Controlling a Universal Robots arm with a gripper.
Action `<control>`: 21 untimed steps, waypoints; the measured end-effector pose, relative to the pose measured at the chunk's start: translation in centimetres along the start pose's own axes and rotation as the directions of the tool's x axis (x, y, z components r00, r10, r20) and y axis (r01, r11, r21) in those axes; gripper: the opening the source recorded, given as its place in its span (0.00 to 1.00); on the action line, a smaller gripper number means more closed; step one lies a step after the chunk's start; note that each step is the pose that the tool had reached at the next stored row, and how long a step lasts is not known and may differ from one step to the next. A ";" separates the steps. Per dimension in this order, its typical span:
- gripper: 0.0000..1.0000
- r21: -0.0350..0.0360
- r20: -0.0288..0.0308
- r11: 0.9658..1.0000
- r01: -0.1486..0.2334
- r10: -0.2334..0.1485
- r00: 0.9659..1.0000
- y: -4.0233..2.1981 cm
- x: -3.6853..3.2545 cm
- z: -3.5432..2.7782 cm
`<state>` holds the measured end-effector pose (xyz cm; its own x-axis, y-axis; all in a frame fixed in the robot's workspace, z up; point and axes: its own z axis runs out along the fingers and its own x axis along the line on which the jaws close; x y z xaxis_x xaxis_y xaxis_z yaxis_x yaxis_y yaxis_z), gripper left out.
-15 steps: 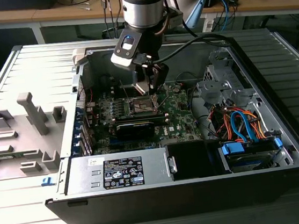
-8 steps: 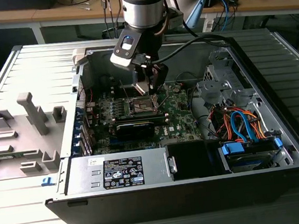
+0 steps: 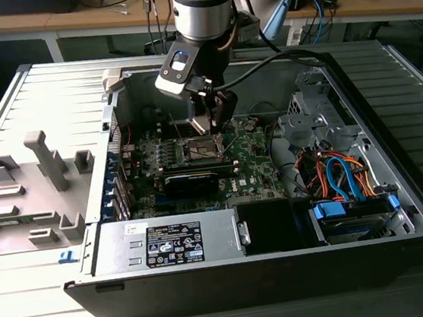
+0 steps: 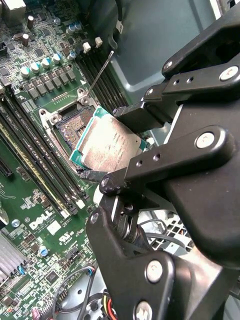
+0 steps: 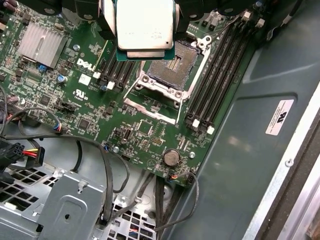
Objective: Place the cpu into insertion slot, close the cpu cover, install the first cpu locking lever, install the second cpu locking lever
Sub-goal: 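Place the cpu into insertion slot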
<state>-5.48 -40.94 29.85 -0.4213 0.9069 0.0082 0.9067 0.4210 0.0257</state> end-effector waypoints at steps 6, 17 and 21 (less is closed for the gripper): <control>0.55 0.000 0.000 1.000 -0.011 0.011 1.000 0.00 0.00 0.03; 0.55 0.000 0.001 0.999 -0.033 0.033 0.999 0.00 0.00 0.09; 0.55 0.000 0.001 0.999 -0.042 0.042 0.999 0.00 0.00 0.10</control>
<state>-5.48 -40.94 29.75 -0.3832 0.9236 0.0082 0.9235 0.3829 0.0257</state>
